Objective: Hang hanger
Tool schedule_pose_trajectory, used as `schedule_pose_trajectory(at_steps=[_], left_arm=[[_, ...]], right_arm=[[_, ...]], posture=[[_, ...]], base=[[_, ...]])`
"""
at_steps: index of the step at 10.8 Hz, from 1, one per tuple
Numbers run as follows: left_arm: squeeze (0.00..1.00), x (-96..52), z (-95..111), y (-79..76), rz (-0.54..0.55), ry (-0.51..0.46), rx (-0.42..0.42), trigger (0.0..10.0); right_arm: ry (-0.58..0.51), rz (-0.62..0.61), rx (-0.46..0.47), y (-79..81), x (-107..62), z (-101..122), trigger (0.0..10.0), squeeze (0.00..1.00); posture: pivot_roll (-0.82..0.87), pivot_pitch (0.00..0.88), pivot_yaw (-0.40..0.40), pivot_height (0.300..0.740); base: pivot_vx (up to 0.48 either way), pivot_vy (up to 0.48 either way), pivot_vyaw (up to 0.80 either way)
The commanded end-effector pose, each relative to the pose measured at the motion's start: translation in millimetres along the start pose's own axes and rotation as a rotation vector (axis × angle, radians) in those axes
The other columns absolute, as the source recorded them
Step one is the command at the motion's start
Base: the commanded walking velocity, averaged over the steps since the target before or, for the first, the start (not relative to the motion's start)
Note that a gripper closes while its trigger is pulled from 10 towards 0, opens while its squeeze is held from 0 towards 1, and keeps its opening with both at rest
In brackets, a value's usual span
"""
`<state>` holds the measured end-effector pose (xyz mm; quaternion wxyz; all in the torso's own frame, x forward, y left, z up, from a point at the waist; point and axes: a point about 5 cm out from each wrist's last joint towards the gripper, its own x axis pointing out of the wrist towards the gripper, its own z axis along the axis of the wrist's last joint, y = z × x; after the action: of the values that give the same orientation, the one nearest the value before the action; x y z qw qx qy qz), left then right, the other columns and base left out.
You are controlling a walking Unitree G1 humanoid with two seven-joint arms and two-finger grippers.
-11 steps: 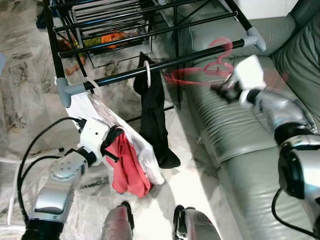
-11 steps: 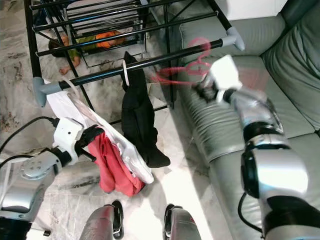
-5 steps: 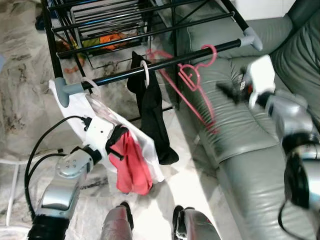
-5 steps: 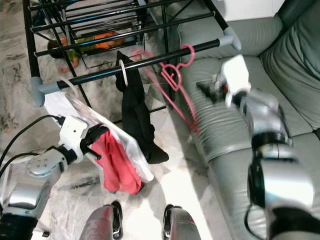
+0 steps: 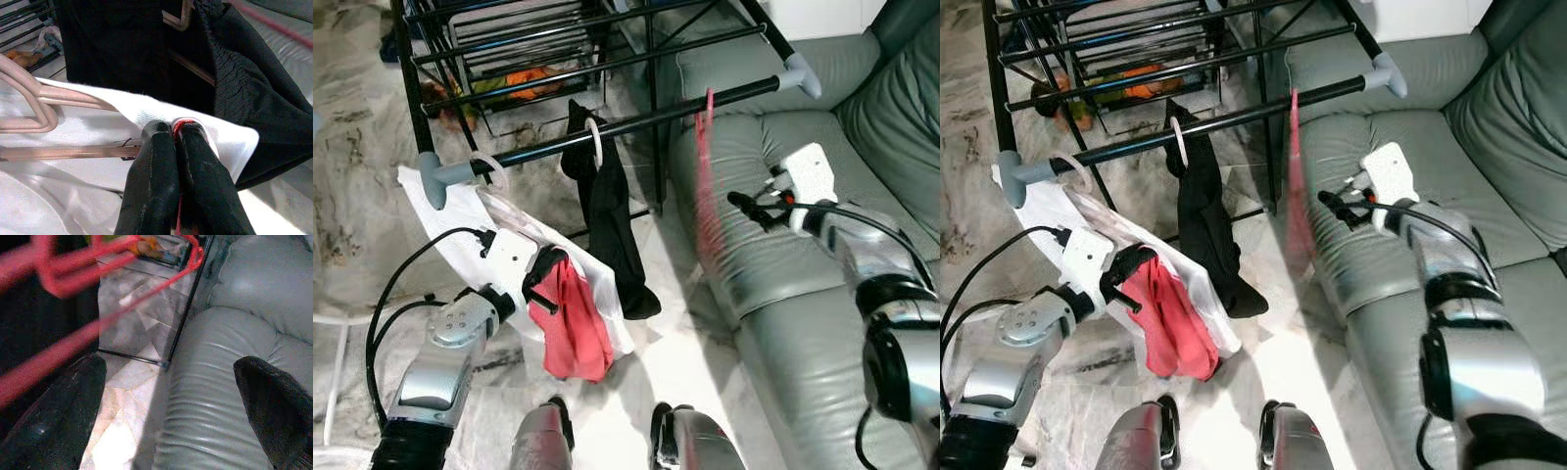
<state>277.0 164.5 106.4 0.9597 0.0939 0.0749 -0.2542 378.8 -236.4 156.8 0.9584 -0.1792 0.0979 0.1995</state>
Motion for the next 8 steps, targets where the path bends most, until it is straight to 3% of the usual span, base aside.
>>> schedule_pose_trajectory(at_steps=[1,4,6,8], left_arm=[[0.0,-0.7,0.2,-1.0,0.004,-0.003,0.012,10.0],[0.0,-3.2,0.0,-1.6,0.007,0.0,0.009,10.0],[0.0,-5.0,-0.2,-1.8,0.015,0.003,0.006,10.0],[0.0,-5.6,-2.4,-2.3,0.013,0.013,0.002,10.0]], right_arm=[[0.032,-0.041,0.023,1.1,4.3,-0.3,10.0,0.0],[-0.009,-0.141,0.015,4.4,14.4,14.4,10.0,0.0],[-0.126,-0.186,0.133,16.5,26.0,33.1,10.0,0.0],[-0.129,-0.132,0.162,28.3,29.7,30.1,10.0,0.0]], posture=[[0.05,0.187,-0.015,0.74],[0.06,0.194,-0.018,0.74],[0.07,0.202,-0.019,0.74],[0.05,0.21,-0.01,0.74]], base=[[0.0,0.0,0.0],[0.0,0.0,0.0],[0.0,0.0,0.0],[0.0,0.0,0.0]])
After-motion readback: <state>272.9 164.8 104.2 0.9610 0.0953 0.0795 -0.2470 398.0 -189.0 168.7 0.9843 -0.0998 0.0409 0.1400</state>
